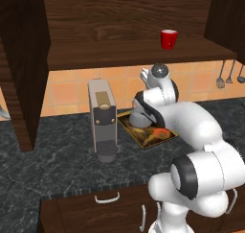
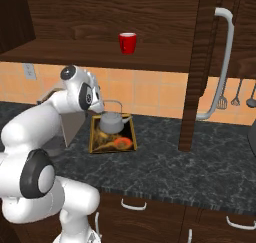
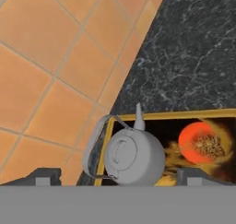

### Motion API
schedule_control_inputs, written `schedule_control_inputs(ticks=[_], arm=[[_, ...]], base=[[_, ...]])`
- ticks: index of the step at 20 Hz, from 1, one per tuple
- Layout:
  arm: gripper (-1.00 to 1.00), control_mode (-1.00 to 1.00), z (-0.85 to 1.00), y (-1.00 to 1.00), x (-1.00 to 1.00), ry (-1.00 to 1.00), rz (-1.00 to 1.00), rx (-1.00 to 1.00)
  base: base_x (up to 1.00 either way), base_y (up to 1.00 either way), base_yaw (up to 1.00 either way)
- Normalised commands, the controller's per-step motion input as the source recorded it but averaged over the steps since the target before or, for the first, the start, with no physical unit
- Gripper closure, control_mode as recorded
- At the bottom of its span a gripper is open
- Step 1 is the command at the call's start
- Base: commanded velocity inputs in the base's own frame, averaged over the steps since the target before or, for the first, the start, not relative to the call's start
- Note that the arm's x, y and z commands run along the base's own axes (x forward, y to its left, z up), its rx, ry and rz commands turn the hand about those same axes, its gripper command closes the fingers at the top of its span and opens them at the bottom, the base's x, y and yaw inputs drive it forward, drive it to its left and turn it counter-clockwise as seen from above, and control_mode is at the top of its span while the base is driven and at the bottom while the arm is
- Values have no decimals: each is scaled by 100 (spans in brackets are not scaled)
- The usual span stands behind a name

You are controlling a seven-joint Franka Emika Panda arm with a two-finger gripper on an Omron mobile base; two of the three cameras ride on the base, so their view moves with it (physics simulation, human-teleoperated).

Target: Pick the kettle from the counter and place it on the tray. Then pick the mug from the cabinet and place it on the tray. Then close the cabinet doors.

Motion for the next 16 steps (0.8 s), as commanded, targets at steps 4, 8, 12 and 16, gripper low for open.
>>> schedule_control_inputs(ticks=[4, 8, 12, 16], arm=[[-100, -100, 3, -20, -44, 7, 9, -7], [-100, -100, 0, -23, -62, 1, 15, -9], [-100, -100, 0, -19, -60, 0, 14, -10], [-100, -100, 16, -14, -39, -5, 10, -14]], base=[[0, 0, 0], [0, 0, 0], [0, 0, 0], [0, 0, 0]])
